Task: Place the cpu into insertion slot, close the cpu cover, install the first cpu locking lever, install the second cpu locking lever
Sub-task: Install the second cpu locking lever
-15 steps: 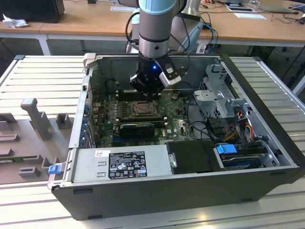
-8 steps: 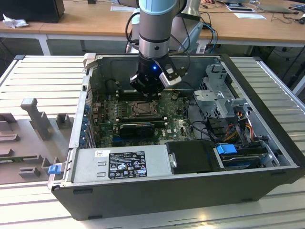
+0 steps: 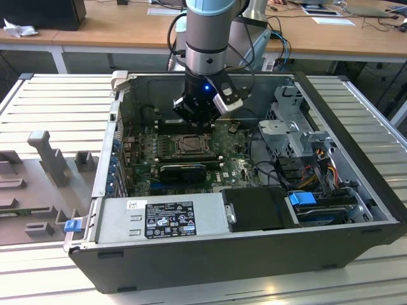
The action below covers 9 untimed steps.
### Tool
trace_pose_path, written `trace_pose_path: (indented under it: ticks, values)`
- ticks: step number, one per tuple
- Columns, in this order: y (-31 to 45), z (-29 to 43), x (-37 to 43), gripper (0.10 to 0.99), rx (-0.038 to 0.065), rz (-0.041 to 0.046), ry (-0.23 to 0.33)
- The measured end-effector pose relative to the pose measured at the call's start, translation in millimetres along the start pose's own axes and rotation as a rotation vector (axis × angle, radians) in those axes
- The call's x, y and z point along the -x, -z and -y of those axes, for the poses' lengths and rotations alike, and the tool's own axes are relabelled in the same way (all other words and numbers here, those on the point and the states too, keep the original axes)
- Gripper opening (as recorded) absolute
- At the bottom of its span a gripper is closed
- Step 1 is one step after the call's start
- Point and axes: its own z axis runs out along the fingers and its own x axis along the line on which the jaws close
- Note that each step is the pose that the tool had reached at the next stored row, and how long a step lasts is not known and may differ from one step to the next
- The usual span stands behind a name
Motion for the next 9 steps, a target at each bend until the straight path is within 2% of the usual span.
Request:
trace_pose_path:
  ticks: [9]
  values:
    - [0.7,10.4,-0.4,0.106,0.000,0.0000,0.000]
